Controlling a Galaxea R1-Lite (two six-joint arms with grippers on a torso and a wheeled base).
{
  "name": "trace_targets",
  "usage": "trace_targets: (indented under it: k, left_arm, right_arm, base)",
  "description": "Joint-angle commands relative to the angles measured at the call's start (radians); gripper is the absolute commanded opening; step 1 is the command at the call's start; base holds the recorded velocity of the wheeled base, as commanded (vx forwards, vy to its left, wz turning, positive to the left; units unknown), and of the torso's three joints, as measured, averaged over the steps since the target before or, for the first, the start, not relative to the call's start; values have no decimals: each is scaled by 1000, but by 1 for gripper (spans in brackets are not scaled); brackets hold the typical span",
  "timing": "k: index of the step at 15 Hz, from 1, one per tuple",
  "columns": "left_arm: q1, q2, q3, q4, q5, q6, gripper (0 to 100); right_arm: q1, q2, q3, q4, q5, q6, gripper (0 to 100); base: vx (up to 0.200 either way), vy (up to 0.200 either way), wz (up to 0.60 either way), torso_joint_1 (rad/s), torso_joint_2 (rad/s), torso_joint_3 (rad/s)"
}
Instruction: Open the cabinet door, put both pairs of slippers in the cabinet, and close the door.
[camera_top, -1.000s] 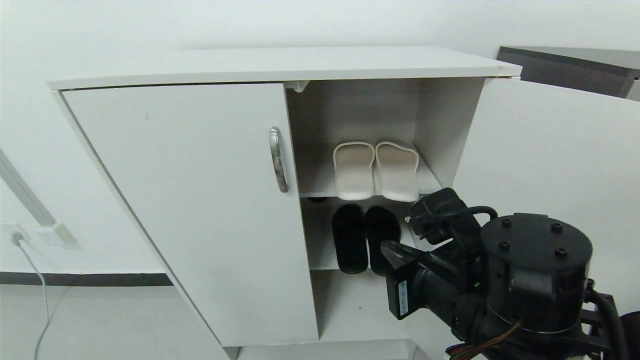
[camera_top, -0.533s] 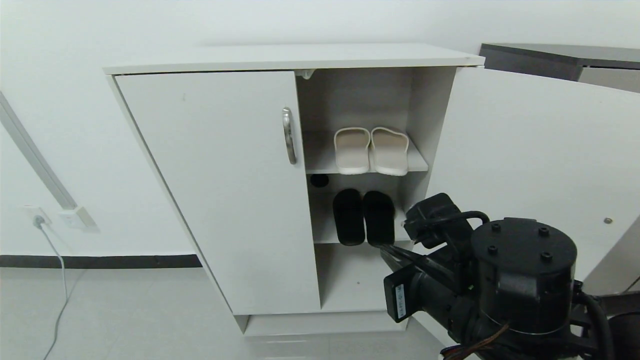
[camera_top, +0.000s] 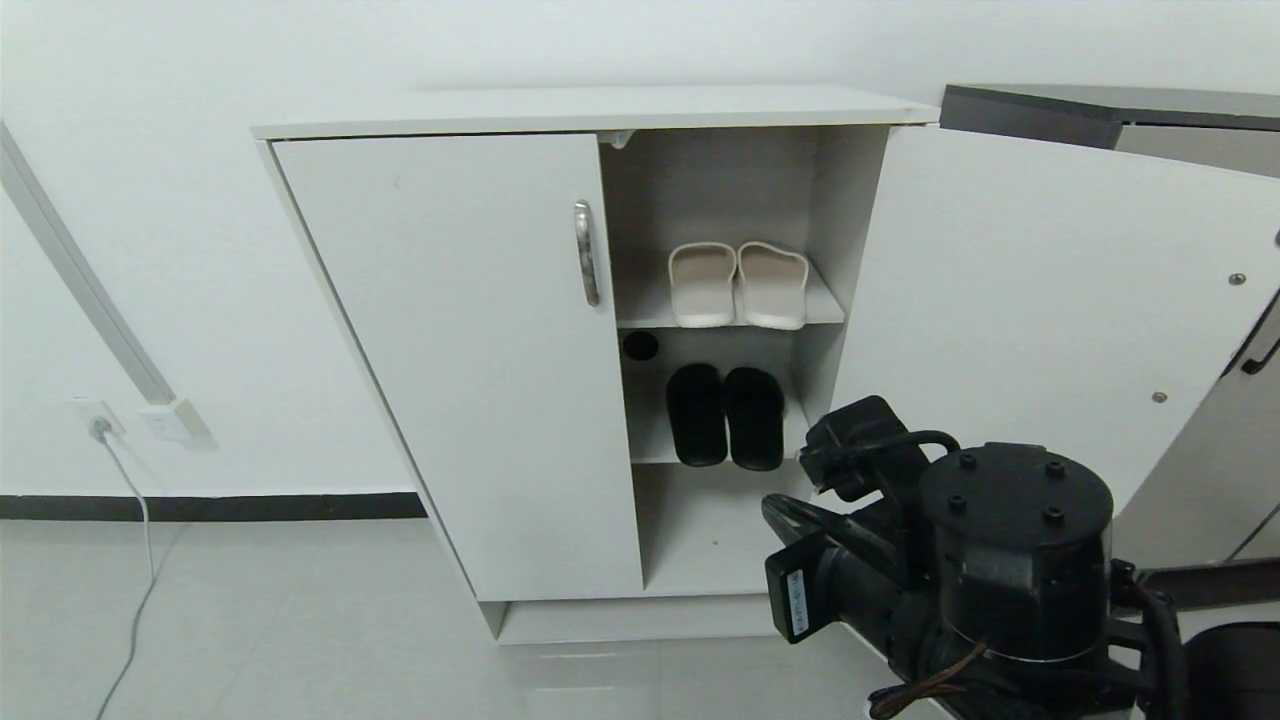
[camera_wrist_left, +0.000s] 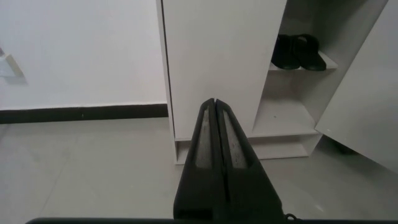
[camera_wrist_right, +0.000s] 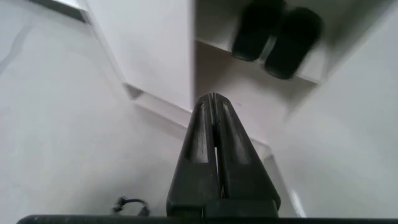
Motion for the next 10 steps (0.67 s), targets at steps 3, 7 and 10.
trace_targets:
  k: [3,7,10]
  left_arm:
    - [0,0,0,0,0,-2,0]
    - [-1,0,0,0,0,-2,0]
    - [0,0,0,0,0,-2,0]
  right_arm:
    - [-3,11,3,0,-1,0,0]
    - [-3,11,8,2,-1,-2,0]
    - [-3,11,6,2,-1,-3,0]
  base:
    - [0,0,0,0,0,0]
    - [0,0,0,0,0,0]
    - [0,0,0,0,0,0]
